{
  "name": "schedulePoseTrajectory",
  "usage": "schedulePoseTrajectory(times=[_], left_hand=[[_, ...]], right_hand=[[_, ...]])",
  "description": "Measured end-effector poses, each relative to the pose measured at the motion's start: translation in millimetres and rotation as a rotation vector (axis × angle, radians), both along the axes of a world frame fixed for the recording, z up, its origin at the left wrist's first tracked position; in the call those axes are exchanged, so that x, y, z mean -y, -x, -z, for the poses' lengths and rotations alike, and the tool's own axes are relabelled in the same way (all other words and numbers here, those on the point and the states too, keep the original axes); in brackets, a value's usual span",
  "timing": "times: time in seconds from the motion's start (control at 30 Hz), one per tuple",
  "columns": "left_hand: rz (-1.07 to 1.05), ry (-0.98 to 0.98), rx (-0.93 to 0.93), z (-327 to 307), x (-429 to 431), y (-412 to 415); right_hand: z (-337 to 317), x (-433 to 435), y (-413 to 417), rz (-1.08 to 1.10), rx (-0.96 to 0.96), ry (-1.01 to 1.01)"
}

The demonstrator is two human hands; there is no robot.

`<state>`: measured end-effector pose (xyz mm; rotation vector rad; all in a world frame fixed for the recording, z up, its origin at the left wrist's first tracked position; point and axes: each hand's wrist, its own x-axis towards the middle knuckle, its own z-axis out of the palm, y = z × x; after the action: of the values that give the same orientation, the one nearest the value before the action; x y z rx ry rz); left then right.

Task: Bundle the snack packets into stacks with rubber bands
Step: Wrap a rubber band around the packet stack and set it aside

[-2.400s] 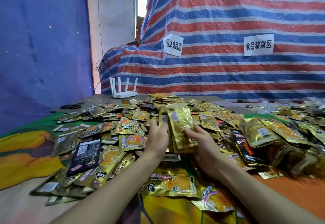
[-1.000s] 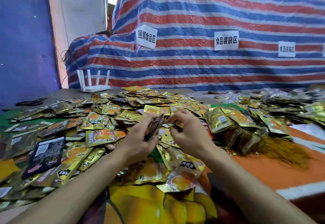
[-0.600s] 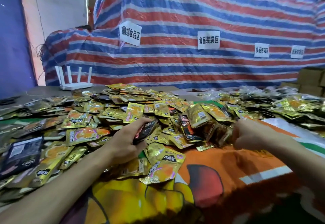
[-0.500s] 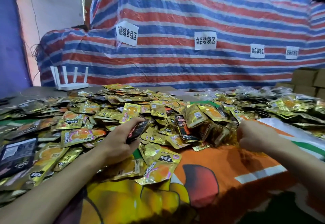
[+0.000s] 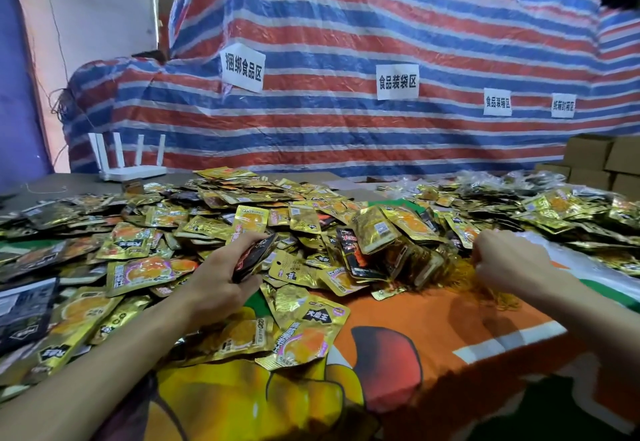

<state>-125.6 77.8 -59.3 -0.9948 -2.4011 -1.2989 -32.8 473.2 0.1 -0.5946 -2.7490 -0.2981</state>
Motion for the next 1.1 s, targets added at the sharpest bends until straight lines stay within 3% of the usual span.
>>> schedulePoseTrajectory(times=[0.27, 0.7, 0.87, 1.0, 1.1], left_hand=[[0.006, -0.13, 0.009, -8.8, 1.5, -6.0], [-0.004, -0.152, 0.007, -16.6, 4.9, -12.7], [0.018, -0.264, 0.158, -18.7, 3.6, -14.8], [0.061, -0.443, 0.324, -27.3, 0.4, -17.4], [0.065, -0.519, 0.399, -30.2, 4.2, -17.6]], right_hand=[[-23.9, 15.4, 3.1, -0.014, -0.138, 0.008], [-33.5, 48.6, 6.6, -0.081, -0.16, 0.092], [-45.6, 72.5, 10.5, -0.35, -0.259, 0.291], [-40.5, 127.6, 24.3, -0.731, -0.263, 0.693], [-27.0, 175.0, 46.5, -0.893, -0.236, 0.886]])
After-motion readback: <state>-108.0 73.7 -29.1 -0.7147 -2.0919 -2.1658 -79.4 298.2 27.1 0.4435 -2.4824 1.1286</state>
